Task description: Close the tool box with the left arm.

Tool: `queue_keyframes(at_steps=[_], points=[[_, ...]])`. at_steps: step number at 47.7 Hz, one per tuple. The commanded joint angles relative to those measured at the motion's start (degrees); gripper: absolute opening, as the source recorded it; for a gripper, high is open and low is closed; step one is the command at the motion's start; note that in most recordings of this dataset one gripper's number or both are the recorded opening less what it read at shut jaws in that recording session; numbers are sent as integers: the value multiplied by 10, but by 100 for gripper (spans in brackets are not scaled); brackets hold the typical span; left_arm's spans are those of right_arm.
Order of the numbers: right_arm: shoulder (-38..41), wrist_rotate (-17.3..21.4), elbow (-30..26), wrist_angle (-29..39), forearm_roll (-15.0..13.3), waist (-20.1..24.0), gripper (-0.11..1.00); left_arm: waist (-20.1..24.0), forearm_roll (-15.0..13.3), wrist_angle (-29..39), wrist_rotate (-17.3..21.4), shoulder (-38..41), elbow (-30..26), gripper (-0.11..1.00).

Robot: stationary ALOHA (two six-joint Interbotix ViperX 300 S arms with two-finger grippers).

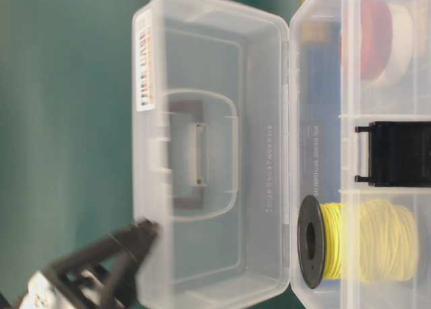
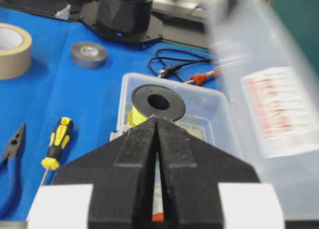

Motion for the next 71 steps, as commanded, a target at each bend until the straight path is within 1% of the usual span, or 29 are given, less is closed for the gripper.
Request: queue_keyframes(at_steps=[1, 8, 14, 18, 24, 29, 37, 46, 56, 67, 71], points=[[0, -1, -11, -3, -1, -1, 0, -20, 2, 7, -23, 0, 7, 92], [-1, -1, -12, 1, -1, -1, 0, -83, 2, 13, -68, -2, 11, 92], [-4, -2, -12, 8, -2, -1, 0, -111, 3, 21, -90, -4, 4, 92], [-7, -2, -12, 9, -2, -1, 0, -111, 3, 21, -89, -13, -3, 92], [-11, -2, -14, 11, -1, -1, 0, -111, 8, 9, -83, -47, -2, 91], [-14, -3, -15, 12, -1, -1, 0, -107, 10, -22, -62, -91, 16, 91], [-18, -3, -15, 12, -1, -1, 0, -100, 10, -118, -13, -180, 76, 91], [-20, -3, -16, 13, -1, -1, 0, -92, 10, -203, 18, -292, 161, 91], [-21, -3, -16, 13, -1, -1, 0, -73, 8, -253, 25, -388, 270, 91], [-22, -2, -16, 13, -1, -1, 0, -76, 4, -313, 20, -471, 401, 91], [-23, -3, -16, 12, -1, -1, 0, -81, 3, -321, 18, -492, 430, 91]])
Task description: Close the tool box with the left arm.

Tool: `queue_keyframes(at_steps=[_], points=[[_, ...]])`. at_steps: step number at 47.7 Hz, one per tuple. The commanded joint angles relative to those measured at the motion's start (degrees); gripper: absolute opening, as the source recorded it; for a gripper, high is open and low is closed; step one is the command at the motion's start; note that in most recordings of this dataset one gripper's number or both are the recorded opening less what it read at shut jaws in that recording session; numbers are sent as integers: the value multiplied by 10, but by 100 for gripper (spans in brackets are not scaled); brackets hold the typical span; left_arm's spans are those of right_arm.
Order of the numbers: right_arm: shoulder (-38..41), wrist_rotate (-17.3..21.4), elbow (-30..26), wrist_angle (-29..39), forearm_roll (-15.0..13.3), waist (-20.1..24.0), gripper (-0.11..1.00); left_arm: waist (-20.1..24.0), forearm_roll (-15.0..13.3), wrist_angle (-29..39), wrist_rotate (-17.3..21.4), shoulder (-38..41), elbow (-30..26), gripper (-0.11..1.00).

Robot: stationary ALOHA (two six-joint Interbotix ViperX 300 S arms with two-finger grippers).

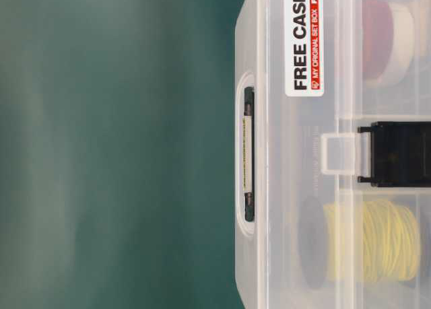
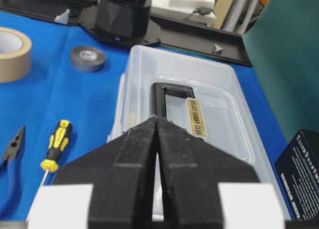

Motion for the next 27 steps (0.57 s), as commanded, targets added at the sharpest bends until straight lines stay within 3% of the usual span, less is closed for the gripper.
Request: queue_keyframes(at_steps=[1, 10, 27], points=[[0, 0, -16, -3, 0, -1, 0, -6, -2, -14, -2, -17, 21, 91], [0, 0, -15, -2, -1, -1, 0, -6, -2, -17, -2, -39, 56, 91], [0, 1, -16, 8, 0, -1, 0, -7, -3, -16, -3, -37, 64, 91]])
